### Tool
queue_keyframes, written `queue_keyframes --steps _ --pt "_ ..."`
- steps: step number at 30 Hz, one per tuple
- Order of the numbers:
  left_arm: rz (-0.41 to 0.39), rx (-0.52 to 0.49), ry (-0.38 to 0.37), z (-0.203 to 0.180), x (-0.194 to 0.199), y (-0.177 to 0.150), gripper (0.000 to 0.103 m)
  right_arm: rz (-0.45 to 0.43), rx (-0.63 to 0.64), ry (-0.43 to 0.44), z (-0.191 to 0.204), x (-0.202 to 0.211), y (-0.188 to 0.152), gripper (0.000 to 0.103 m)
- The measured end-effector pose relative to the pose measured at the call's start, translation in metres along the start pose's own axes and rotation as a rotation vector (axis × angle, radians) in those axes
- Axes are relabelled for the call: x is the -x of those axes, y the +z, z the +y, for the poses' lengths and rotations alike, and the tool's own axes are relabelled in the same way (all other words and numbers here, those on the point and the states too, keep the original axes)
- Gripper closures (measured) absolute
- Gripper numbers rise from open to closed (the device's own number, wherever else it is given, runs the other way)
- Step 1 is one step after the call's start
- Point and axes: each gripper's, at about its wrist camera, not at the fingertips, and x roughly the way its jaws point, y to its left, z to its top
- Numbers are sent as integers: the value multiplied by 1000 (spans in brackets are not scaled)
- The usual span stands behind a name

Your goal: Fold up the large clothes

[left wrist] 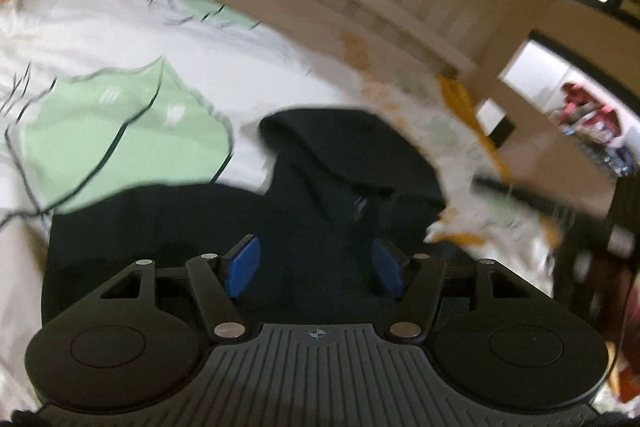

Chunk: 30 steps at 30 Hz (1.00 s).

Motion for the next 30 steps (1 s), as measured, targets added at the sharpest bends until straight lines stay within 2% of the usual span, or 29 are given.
queue_keyframes --steps 2,4,5,6,9,14,18,22,23,24,25,26,27,30 --pt "52 -26 15 5 -14 -3 43 -23 6 -55 -8 -17 10 32" --pt "75 -37 18 12 -24 -5 43 -37 30 -110 -12 -37 19 15" --pt "82 -36 19 16 -27 -4 43 -48 45 -138 -13 -47 21 3" --pt "89 -31 21 19 -32 -3 43 -64 65 -173 -14 -59 24 1" --pt "90 -7 7 29 -37 -1 43 -91 138 -238 -16 -93 30 1" --pt "100 -13 -20 36 -37 0 42 1 155 -198 -38 -145 38 3" --pt "93 9 -19 35 -32 -1 41 61 42 -140 -71 -149 31 13" --pt "93 16 -20 34 -31 6 36 87 -147 -30 -111 -135 17 13" --pt "87 28 -20 33 -31 8 36 106 -195 3 -118 -136 14 17" --pt "81 42 -24 33 -32 11 36 126 -240 34 -125 -136 11 34" --pt "79 56 -29 33 -33 14 36 143 -276 60 -130 -137 8 44" --pt "82 71 -34 31 -34 18 36 157 -299 70 -131 -138 7 69" --pt "83 77 -43 28 -35 23 36 160 -296 78 -129 -137 7 87" --pt "59 63 -87 17 -35 36 36 95 -169 80 -102 -118 17 88"
